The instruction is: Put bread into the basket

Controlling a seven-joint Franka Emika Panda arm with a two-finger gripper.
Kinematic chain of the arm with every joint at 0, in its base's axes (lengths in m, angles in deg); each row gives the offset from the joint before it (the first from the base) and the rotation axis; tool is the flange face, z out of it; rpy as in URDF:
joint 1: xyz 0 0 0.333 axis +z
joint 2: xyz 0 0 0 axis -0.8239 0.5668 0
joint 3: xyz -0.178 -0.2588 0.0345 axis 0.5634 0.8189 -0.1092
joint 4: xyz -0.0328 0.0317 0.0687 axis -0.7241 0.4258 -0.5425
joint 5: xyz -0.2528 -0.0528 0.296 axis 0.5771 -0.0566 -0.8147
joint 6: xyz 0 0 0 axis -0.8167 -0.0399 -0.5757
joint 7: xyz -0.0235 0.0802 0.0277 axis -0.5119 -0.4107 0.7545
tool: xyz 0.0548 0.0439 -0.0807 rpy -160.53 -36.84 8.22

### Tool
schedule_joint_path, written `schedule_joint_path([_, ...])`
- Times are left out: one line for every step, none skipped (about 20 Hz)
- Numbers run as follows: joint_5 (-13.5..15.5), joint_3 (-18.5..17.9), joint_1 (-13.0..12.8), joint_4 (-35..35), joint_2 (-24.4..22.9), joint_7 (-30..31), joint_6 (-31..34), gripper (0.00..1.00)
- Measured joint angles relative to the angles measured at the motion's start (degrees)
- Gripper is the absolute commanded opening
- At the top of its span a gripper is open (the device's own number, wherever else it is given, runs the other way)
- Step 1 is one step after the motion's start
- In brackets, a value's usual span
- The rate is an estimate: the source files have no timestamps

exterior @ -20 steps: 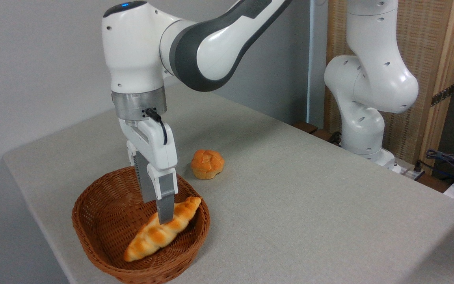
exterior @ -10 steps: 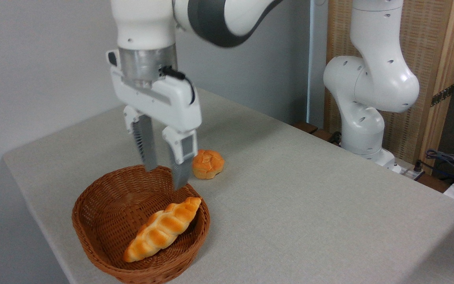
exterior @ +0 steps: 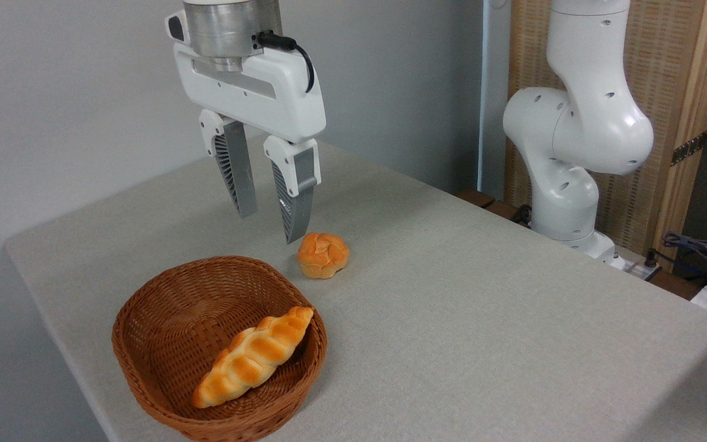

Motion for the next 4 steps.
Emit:
schedule_joint_path([0.0,0.3,0.0,0.0,0.0,0.0,0.0,1.00])
schedule_joint_path([0.0,0.7,0.0,-0.1,0.0,0.0,0.0,1.00])
schedule_joint_path([0.0,1.0,0.0,-0.1,0.0,0.0,0.0,1.00])
schedule_joint_path([0.0,1.2,0.0,-0.1,0.0,0.0,0.0,1.00])
